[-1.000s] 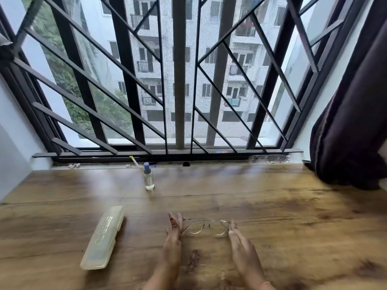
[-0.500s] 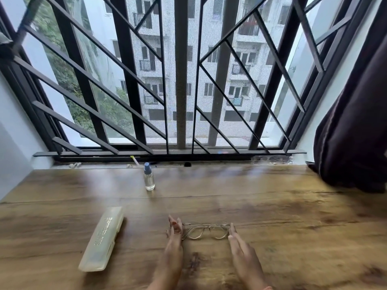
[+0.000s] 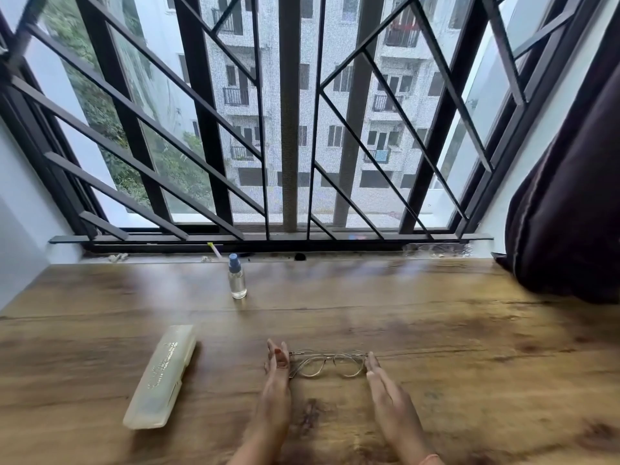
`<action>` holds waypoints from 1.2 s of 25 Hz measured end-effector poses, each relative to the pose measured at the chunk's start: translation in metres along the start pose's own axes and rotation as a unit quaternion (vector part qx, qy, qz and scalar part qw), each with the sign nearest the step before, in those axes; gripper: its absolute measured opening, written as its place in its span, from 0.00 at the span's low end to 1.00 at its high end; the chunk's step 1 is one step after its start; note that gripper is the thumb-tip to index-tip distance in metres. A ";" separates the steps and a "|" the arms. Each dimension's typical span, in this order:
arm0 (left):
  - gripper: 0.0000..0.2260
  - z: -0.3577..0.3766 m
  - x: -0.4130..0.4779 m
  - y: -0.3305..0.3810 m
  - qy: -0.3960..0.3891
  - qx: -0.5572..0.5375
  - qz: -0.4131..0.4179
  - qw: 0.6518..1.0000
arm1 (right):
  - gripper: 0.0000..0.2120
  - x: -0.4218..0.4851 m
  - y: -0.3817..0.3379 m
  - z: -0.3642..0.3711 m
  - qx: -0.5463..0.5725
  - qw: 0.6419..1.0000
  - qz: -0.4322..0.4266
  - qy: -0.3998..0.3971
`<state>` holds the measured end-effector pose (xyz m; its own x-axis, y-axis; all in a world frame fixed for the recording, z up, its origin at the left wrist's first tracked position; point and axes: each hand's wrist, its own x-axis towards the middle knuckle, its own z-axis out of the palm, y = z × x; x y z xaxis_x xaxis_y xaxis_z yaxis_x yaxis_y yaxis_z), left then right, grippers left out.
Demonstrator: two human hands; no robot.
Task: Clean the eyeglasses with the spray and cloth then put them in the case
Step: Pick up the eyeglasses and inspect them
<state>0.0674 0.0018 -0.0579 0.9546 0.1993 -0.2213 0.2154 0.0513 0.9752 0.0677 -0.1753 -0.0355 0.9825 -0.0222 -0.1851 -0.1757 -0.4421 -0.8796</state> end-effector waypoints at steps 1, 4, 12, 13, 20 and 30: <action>0.42 0.000 -0.002 0.002 -0.001 -0.001 0.001 1.000 | 0.19 0.002 -0.001 -0.001 0.016 1.000 0.005 -0.001; 0.47 -0.001 -0.002 0.001 -0.004 -0.009 0.014 1.000 | 0.19 0.005 -0.003 -0.005 0.050 0.999 0.019 -0.004; 0.17 -0.017 -0.007 -0.007 0.016 0.018 0.086 0.996 | 0.11 0.011 -0.019 -0.017 -0.249 0.945 -0.157 0.145; 0.17 -0.020 -0.007 -0.009 0.025 0.002 0.098 0.995 | 0.09 0.011 -0.022 -0.011 -0.286 0.922 -0.205 0.160; 0.34 -0.023 -0.005 -0.022 0.025 -0.136 0.112 0.984 | 0.08 0.018 -0.036 0.031 -0.428 0.838 -0.306 0.143; 0.24 -0.030 -0.002 -0.029 0.017 -0.127 0.095 0.987 | 0.10 0.026 -0.042 0.027 -0.392 0.860 -0.299 0.135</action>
<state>0.0533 0.0294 -0.0860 0.9645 0.2611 -0.0390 -0.0291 0.2522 0.9672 0.0989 -0.1328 -0.0149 0.8798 0.2577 0.3994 0.3570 -0.9130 -0.1973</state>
